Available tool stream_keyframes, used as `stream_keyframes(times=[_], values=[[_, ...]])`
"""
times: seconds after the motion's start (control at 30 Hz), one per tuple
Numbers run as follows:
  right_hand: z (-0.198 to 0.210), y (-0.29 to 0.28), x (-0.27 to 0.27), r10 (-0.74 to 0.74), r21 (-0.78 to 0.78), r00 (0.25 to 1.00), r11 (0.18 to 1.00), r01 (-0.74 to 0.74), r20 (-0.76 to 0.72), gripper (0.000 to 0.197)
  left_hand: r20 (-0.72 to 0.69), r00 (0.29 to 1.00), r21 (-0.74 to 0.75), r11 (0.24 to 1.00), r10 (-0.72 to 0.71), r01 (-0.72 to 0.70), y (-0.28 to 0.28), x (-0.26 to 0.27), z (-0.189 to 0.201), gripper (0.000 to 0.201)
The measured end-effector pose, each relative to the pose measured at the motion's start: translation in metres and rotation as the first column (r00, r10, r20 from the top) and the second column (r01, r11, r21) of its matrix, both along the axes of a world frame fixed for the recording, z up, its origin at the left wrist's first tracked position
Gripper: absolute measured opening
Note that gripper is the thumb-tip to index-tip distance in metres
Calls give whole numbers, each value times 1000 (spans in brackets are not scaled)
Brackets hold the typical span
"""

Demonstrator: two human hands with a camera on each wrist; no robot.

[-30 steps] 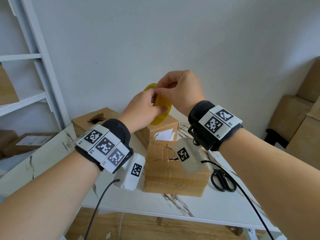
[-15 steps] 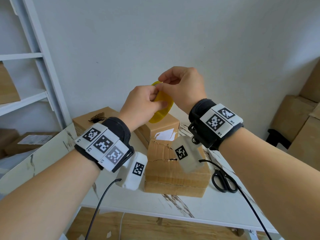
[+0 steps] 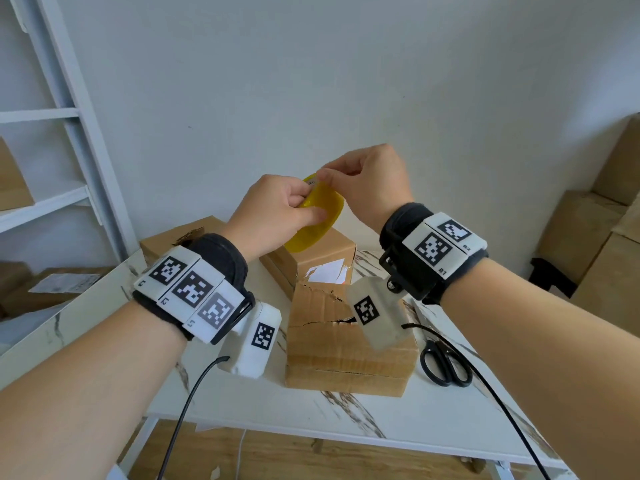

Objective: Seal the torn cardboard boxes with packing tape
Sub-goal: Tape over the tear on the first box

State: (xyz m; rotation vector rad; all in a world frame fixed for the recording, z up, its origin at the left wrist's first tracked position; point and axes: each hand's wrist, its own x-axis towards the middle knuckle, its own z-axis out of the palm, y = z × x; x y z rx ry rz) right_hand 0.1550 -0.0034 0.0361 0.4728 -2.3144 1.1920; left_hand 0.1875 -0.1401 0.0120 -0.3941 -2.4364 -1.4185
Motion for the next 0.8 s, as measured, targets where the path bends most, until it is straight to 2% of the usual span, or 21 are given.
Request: stream_keyframes(times=[0.13,0.27,0.4,0.57,0.8], values=[[-2,4,-1,10,57,998,998,-13,55,9,22,999,-65,997,38,-36,-6,-2,-4,21],[0,2,-5,-38,237,999,971,29,31,16,37,998,-172,984,48,-41,-8,-4,-5,24],[1,-3,-6,-75,389,997,918,74,-13,18,27,997,-265,962,77,-67,-8,-5,-6,18],[1,-2,-1,-123,422,992,898,122,-26,13,18,996,-325,943,82,-71,-7,-2,-8,22],[-5,-3,5,-153,512,985,842,171,-78,7,41,997,-317,947,63,-47,-4,5,-7,26]])
